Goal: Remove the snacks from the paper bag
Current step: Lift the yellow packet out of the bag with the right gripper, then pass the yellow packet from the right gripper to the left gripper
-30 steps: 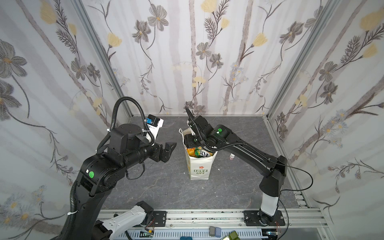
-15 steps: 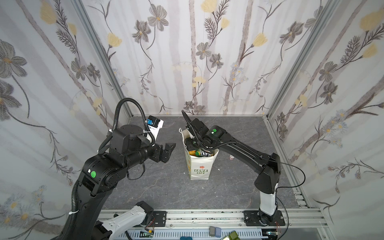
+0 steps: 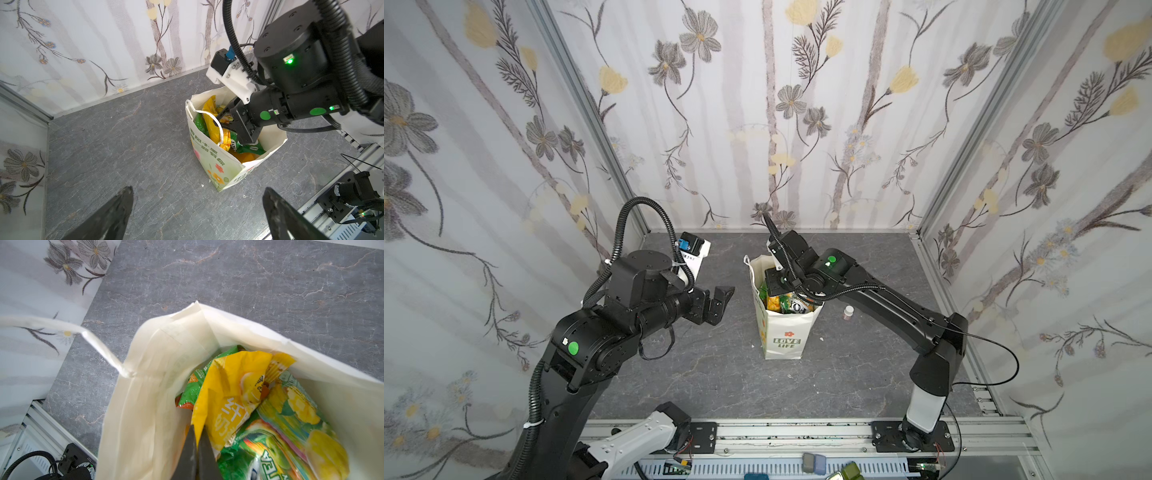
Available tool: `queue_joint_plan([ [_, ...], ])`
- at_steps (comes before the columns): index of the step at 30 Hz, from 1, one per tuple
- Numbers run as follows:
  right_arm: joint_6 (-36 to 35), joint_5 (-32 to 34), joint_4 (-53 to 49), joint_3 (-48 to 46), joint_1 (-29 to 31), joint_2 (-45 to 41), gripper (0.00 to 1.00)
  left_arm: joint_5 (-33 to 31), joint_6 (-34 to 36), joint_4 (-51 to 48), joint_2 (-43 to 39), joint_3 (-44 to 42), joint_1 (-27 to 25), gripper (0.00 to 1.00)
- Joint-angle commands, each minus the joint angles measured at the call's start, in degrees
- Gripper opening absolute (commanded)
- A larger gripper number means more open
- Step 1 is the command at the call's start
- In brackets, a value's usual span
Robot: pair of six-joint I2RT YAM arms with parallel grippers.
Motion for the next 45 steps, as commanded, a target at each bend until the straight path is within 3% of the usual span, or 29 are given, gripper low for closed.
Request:
queue_joint_plan([
  [1,0.3,2.3,4.2,-0.3,0.0,-1.8,0.00,-0.8,-0.4,1.7,-0.1,-0.3,0.0,0.98],
  [19,0.1,1.8,14.4,-1.0,0.3,-12.8,0.00,-1.4,-4.4,4.4,-0.1,-0.5,0.0,0.99],
  [26,-0.6,2.0,21.8,-1.5,0.2,-18.2,0.00,3.3,-11.1,11.8,0.0,-0.5,0.2,1.00],
  [33,2.6,-2.0,37.7,-8.5,-1.8,-26.6,0.00,17.8,-28.4,28.7,2.4,-2.0,4.5,1.00],
  [37,7.9,-6.7,47.2,-14.7,-4.4,-30.6,0.00,26.0,-48.5,51.8,2.1,-10.1,8.1,1.00],
  [40,11.3,-10.1,53.3,-18.7,-6.7,-32.6,0.00,27.3,-61.9,68.6,3.0,-16.5,9.7,1.00],
  [45,16.1,-14.4,61.5,-23.3,-8.0,-34.0,0.00,30.0,-77.1,87.0,8.2,-19.8,10.5,1.00],
])
